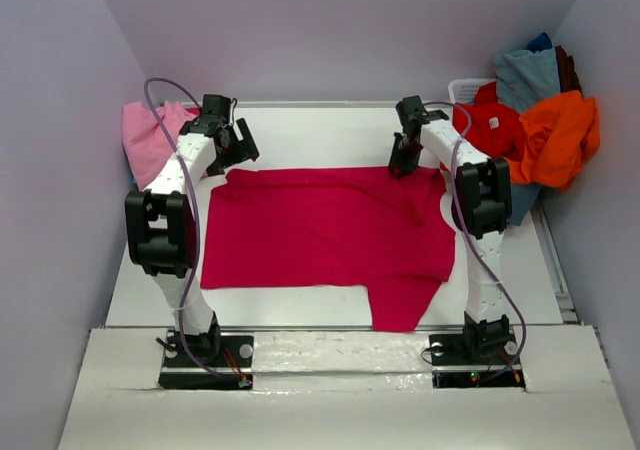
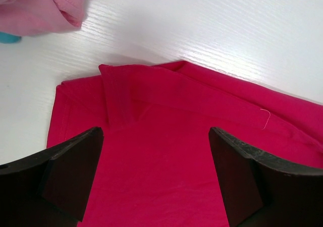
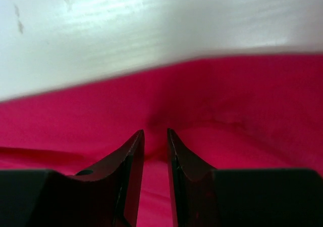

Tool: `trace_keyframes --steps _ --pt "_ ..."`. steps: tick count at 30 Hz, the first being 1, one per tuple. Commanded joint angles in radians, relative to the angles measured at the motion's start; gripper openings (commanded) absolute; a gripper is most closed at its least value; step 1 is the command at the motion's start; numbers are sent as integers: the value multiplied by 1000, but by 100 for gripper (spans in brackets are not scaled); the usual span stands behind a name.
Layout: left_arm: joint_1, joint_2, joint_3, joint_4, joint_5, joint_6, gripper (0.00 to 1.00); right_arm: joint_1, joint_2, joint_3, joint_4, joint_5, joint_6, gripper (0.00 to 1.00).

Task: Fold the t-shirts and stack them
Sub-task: Fold the tshirt

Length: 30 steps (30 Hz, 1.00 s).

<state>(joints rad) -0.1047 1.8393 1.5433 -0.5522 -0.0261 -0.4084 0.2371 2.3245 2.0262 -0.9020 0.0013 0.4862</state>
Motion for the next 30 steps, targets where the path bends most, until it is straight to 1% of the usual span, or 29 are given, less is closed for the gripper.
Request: trace_keyframes --steps 1,5,8,9,16,19,23,26,27,29,30 --pt "-3 -34 44 -6 9 11 99 10 -151 -119 23 -56 -18 30" --pt "-3 -34 51 -8 11 11 99 28 -215 -227 37 -60 -35 30" --pt "-3 -37 51 -8 11 10 99 37 -275 -349 66 -66 -38 30" --pt "-3 -37 49 -8 11 10 99 37 -287 -350 71 -69 -38 30" --pt "-3 -38 44 -5 11 10 99 79 -405 -532 112 -81 -47 30" --pt "-3 -37 46 -3 14 8 99 88 -436 -554 117 -38 -46 30" --pt "-3 -34 47 -2 20 3 99 88 -445 -529 112 -8 -40 30" --pt "-3 -41 35 0 20 5 99 88 -435 -479 101 58 -20 34" --pt "-12 -46 34 0 20 5 99 79 -436 -454 106 58 -9 43" --pt "-12 -55 32 -3 22 3 99 79 -450 -445 123 37 5 56" --pt "-12 -73 29 -2 20 0 99 67 -473 -443 149 20 11 86"
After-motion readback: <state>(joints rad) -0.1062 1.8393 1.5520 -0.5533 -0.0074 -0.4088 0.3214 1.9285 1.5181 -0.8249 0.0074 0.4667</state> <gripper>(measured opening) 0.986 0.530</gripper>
